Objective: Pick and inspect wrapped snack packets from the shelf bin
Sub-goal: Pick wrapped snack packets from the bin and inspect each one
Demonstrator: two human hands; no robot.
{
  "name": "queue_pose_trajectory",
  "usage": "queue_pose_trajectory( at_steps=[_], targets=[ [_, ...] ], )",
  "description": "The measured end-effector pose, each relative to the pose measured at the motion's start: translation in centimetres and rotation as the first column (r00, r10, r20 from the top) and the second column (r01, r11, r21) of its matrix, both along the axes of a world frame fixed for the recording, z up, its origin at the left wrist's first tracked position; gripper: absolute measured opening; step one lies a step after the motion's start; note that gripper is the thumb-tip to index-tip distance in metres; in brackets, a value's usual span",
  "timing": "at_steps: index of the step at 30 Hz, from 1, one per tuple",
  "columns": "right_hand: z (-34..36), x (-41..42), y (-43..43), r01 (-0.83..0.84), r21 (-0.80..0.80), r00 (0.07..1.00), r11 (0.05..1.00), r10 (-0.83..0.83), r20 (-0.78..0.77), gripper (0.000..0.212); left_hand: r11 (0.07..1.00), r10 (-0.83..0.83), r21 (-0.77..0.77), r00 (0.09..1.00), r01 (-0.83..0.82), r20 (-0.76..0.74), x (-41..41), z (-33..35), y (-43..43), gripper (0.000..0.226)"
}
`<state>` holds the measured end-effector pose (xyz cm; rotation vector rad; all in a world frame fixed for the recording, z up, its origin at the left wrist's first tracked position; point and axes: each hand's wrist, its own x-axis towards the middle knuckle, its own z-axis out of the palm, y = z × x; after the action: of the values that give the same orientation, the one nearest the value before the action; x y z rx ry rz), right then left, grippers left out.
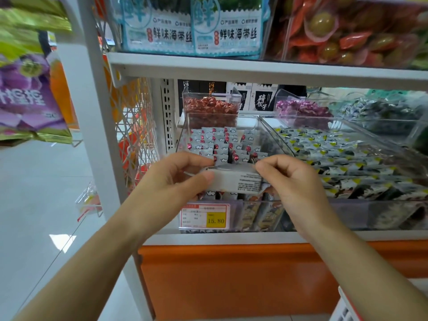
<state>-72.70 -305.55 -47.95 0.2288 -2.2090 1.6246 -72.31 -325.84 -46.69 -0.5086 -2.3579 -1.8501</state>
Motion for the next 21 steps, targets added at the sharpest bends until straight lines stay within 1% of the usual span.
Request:
queue_pose_trajectory(
  at_steps=[2,5,9,15,18,21],
  targets=[
    [0.05,0.18,-0.10,-0.010,0.068,0.999,0.998,0.013,-0.050,0.016,0.998,0.047,-0.039,0.998,-0.048,-0.033,-0.04,-0.04,0.02,0.009],
    [0.15,0.28,-0.15,-0.032,0.085,0.996,0.996,0.039,-0.074,0.015,0.999,0.048,-0.011,0.999,-0.048,-0.004,-0.12,0.16,-0.06,0.004],
    [0.29,0.39,-0.24,-0.074,0.025,0.995,0.997,0.076,-0.059,0.016,0.999,0.020,0.025,0.998,-0.022,0.061,-0.25,0.38,-0.36,0.012],
    [0.28,0.46,-0.55,-0.169,-0.073,0.985,0.983,0.167,-0.031,0.022,1.000,0.007,0.007,0.991,-0.008,0.130,-0.48,0.42,-0.83,0.025],
    [0.17,0.37,-0.53,-0.175,-0.083,0.985,0.981,0.173,-0.025,0.023,1.000,0.019,-0.021,0.993,-0.017,0.119,-0.60,0.26,-0.89,0.029],
    [0.09,0.17,-0.29,-0.163,-0.101,0.986,0.982,0.165,0.016,0.022,0.997,0.031,-0.069,0.995,-0.025,0.092,-0.73,0.03,-0.96,0.031]
  ],
)
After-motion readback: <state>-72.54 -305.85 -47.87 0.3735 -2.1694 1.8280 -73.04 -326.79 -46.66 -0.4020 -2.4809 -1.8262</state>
